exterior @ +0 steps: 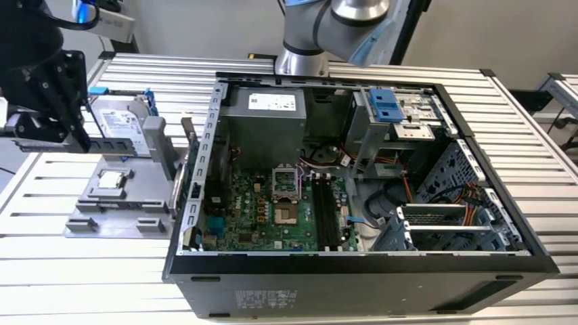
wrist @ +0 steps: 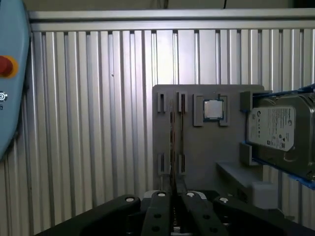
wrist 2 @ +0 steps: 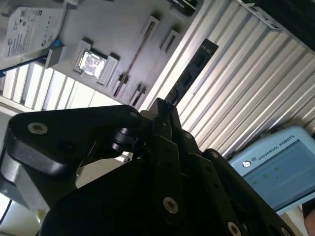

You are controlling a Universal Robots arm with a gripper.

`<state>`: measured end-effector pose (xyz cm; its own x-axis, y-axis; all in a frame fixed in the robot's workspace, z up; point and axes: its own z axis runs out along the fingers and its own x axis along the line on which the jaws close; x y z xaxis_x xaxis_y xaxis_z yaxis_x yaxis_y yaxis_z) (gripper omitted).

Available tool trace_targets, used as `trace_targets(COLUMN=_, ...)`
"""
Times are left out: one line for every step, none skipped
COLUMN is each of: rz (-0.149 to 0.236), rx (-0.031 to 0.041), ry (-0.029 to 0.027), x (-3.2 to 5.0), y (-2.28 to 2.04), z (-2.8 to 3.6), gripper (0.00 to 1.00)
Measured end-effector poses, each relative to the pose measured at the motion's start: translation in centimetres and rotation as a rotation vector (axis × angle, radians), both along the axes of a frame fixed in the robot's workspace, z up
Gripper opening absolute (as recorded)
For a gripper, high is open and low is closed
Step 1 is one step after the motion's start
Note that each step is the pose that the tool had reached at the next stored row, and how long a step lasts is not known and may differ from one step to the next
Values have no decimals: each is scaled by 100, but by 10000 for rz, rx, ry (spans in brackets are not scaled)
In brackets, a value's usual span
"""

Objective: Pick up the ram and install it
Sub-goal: 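Pick up the ram and move it above insertion slot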

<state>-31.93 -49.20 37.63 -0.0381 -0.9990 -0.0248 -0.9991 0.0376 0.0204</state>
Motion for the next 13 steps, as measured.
trace_targets(rz=1, rx=1, ry=0, x=46, y=0, z=0, gripper=0)
trace_targets(rz=3, rx=0, ry=0, x=88, y=0, z=0, gripper=0)
trace_targets(rz=6, rx=1, ry=0, x=135, y=0, z=-1, gripper=0)
trace_targets(rz=11, rx=1, ry=0, x=183, y=0, z=-1, gripper=0)
trace_targets(rz=16, rx=0, ry=0, x=226, y=0, z=0, gripper=0)
trace_targets(rz=20, rx=0, ry=1, x=269, y=0, z=0, gripper=0)
trace_targets(rz=24, rx=0, ry=0, x=315, y=0, z=0, gripper=0)
trace_targets(rz=29, rx=1, ry=-1, x=362, y=0, z=-1, gripper=0)
trace_targets(rz=33, rx=0, ry=0, x=410, y=0, z=0, gripper=0)
trace_targets(rz=38, rx=0, ry=0, x=451, y=0, z=0, gripper=0)
trace_targets(rz=43, rx=1, ry=0, x=498, y=0, z=0, gripper=0)
trace_targets(rz=48, rx=0, ry=0, x=544, y=0, z=0, gripper=0)
trace_targets(rz=52, rx=1, ry=0, x=589, y=0, z=0, gripper=0)
